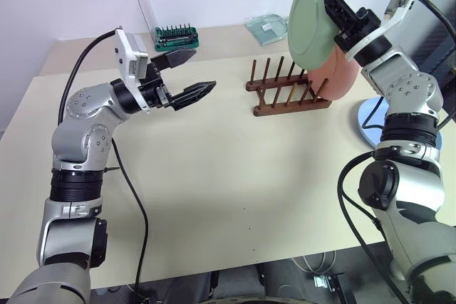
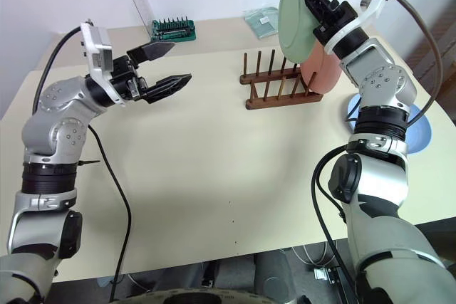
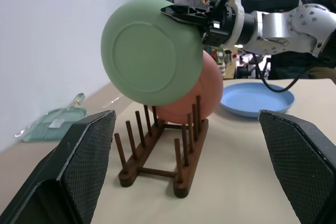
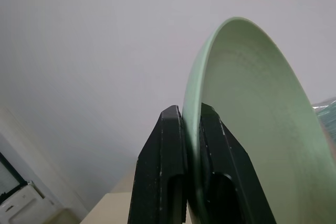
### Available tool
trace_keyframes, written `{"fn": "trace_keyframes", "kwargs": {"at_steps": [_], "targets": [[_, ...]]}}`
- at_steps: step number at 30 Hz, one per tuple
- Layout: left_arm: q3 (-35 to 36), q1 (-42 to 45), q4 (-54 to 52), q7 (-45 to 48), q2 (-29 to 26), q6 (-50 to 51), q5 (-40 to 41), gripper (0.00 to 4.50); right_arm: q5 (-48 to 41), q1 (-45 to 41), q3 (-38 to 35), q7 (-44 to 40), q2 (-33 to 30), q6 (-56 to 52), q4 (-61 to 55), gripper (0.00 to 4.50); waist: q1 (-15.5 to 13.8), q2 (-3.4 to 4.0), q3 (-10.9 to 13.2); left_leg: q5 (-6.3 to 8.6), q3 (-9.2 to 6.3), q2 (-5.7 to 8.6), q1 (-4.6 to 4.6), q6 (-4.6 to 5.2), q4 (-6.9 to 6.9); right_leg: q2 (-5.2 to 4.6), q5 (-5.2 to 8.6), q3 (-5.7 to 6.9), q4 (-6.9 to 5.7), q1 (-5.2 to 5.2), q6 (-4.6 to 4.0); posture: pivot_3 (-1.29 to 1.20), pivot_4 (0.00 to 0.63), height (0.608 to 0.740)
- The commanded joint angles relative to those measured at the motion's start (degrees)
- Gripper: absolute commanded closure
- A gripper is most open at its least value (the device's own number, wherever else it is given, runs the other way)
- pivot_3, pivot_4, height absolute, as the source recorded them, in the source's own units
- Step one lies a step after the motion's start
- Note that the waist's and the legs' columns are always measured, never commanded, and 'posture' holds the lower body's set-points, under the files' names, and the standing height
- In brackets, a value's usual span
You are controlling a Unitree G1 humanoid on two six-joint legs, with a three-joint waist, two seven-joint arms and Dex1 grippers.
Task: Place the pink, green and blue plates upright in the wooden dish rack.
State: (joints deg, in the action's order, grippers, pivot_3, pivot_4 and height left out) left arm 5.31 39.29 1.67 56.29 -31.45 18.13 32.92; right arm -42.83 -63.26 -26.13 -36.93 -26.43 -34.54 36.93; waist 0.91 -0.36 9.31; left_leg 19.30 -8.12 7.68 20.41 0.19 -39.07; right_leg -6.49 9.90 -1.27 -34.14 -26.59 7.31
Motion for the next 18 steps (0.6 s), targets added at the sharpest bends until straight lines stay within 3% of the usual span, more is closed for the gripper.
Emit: {"fn": "trace_keyframes", "kwargs": {"at_steps": [1,18], "targets": [[0.98,1.43,-0.96,0.16,-0.13,-1.21,-0.29,0.04,-0.88,-0.83,-0.86,-0.32,-0.27,0.24,-2.26,4.5,-0.03,0.0,0.0,0.0,0.0,0.0,0.0,0.0,0.0,0.0,0.0,0.0,0.0,0.0,0.0,0.0,0.15,0.74],[1.38,0.98,-1.7,-0.01,-0.52,-0.96,-0.03,0.04,0.37,2.81,-0.91,-1.66,-0.24,1.67,0.93,4.5,-0.03,0.0,0.0,0.0,0.0,0.0,-0.01,0.0,0.0,0.0,0.0,0.0,-0.01,0.0,0.0,0.0,0.15,0.74]]}}
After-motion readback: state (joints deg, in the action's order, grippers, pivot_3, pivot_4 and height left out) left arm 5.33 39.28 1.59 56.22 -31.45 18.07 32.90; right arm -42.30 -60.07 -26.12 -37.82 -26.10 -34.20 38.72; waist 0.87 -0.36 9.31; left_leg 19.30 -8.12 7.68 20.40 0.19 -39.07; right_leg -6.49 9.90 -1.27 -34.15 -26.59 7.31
